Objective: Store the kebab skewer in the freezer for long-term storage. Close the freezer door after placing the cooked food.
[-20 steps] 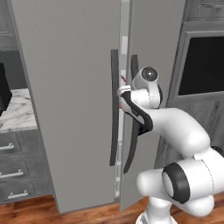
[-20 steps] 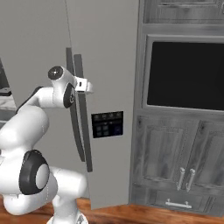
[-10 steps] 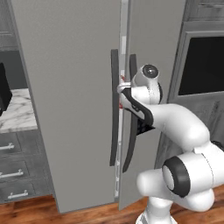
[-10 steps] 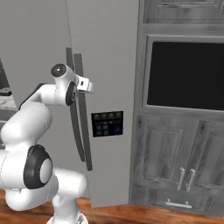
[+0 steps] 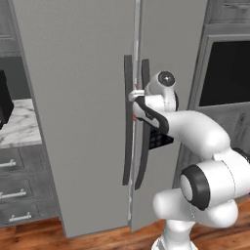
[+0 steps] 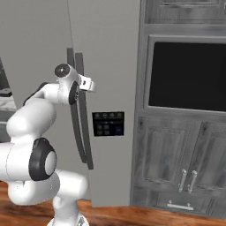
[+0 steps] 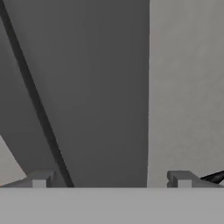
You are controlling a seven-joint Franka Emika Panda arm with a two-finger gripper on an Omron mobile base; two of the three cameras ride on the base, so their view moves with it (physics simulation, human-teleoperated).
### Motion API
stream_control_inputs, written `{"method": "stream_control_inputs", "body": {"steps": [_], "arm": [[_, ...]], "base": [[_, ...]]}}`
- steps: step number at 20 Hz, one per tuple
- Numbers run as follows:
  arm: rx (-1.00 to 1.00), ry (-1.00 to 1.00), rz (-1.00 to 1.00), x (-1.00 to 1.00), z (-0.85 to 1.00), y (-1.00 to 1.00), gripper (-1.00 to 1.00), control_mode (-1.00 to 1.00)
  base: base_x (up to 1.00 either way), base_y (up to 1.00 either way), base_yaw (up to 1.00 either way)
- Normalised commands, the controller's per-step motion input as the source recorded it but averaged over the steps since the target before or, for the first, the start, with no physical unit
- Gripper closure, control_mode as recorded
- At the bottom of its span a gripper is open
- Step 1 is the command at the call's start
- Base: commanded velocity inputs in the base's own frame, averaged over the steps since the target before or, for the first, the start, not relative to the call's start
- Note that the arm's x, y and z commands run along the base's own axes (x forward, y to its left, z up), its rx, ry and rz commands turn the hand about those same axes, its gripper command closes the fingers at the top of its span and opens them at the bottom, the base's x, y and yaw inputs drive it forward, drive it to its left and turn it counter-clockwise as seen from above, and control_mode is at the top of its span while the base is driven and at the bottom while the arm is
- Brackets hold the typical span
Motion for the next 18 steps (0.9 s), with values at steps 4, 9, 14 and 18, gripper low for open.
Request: {"method": "stream_control_inputs", "body": {"steps": [4,9,14,18], "arm": [[-0.01,-0.01,0.0,0.25,0.01,0.0,-1.0,-1.0],[-0.01,0.0,0.0,0.26,0.09,0.0,-1.0,-1.0],[0.0,-0.02,0.0,0.35,0.03,0.0,-1.0,-1.0],[0.0,-0.12,0.0,0.44,0.0,0.0,-1.0,-1.0]], "base": [[0.0,0.0,0.0],[0.0,0.0,0.0],[0.0,0.0,0.0],[0.0,0.0,0.0]]}}
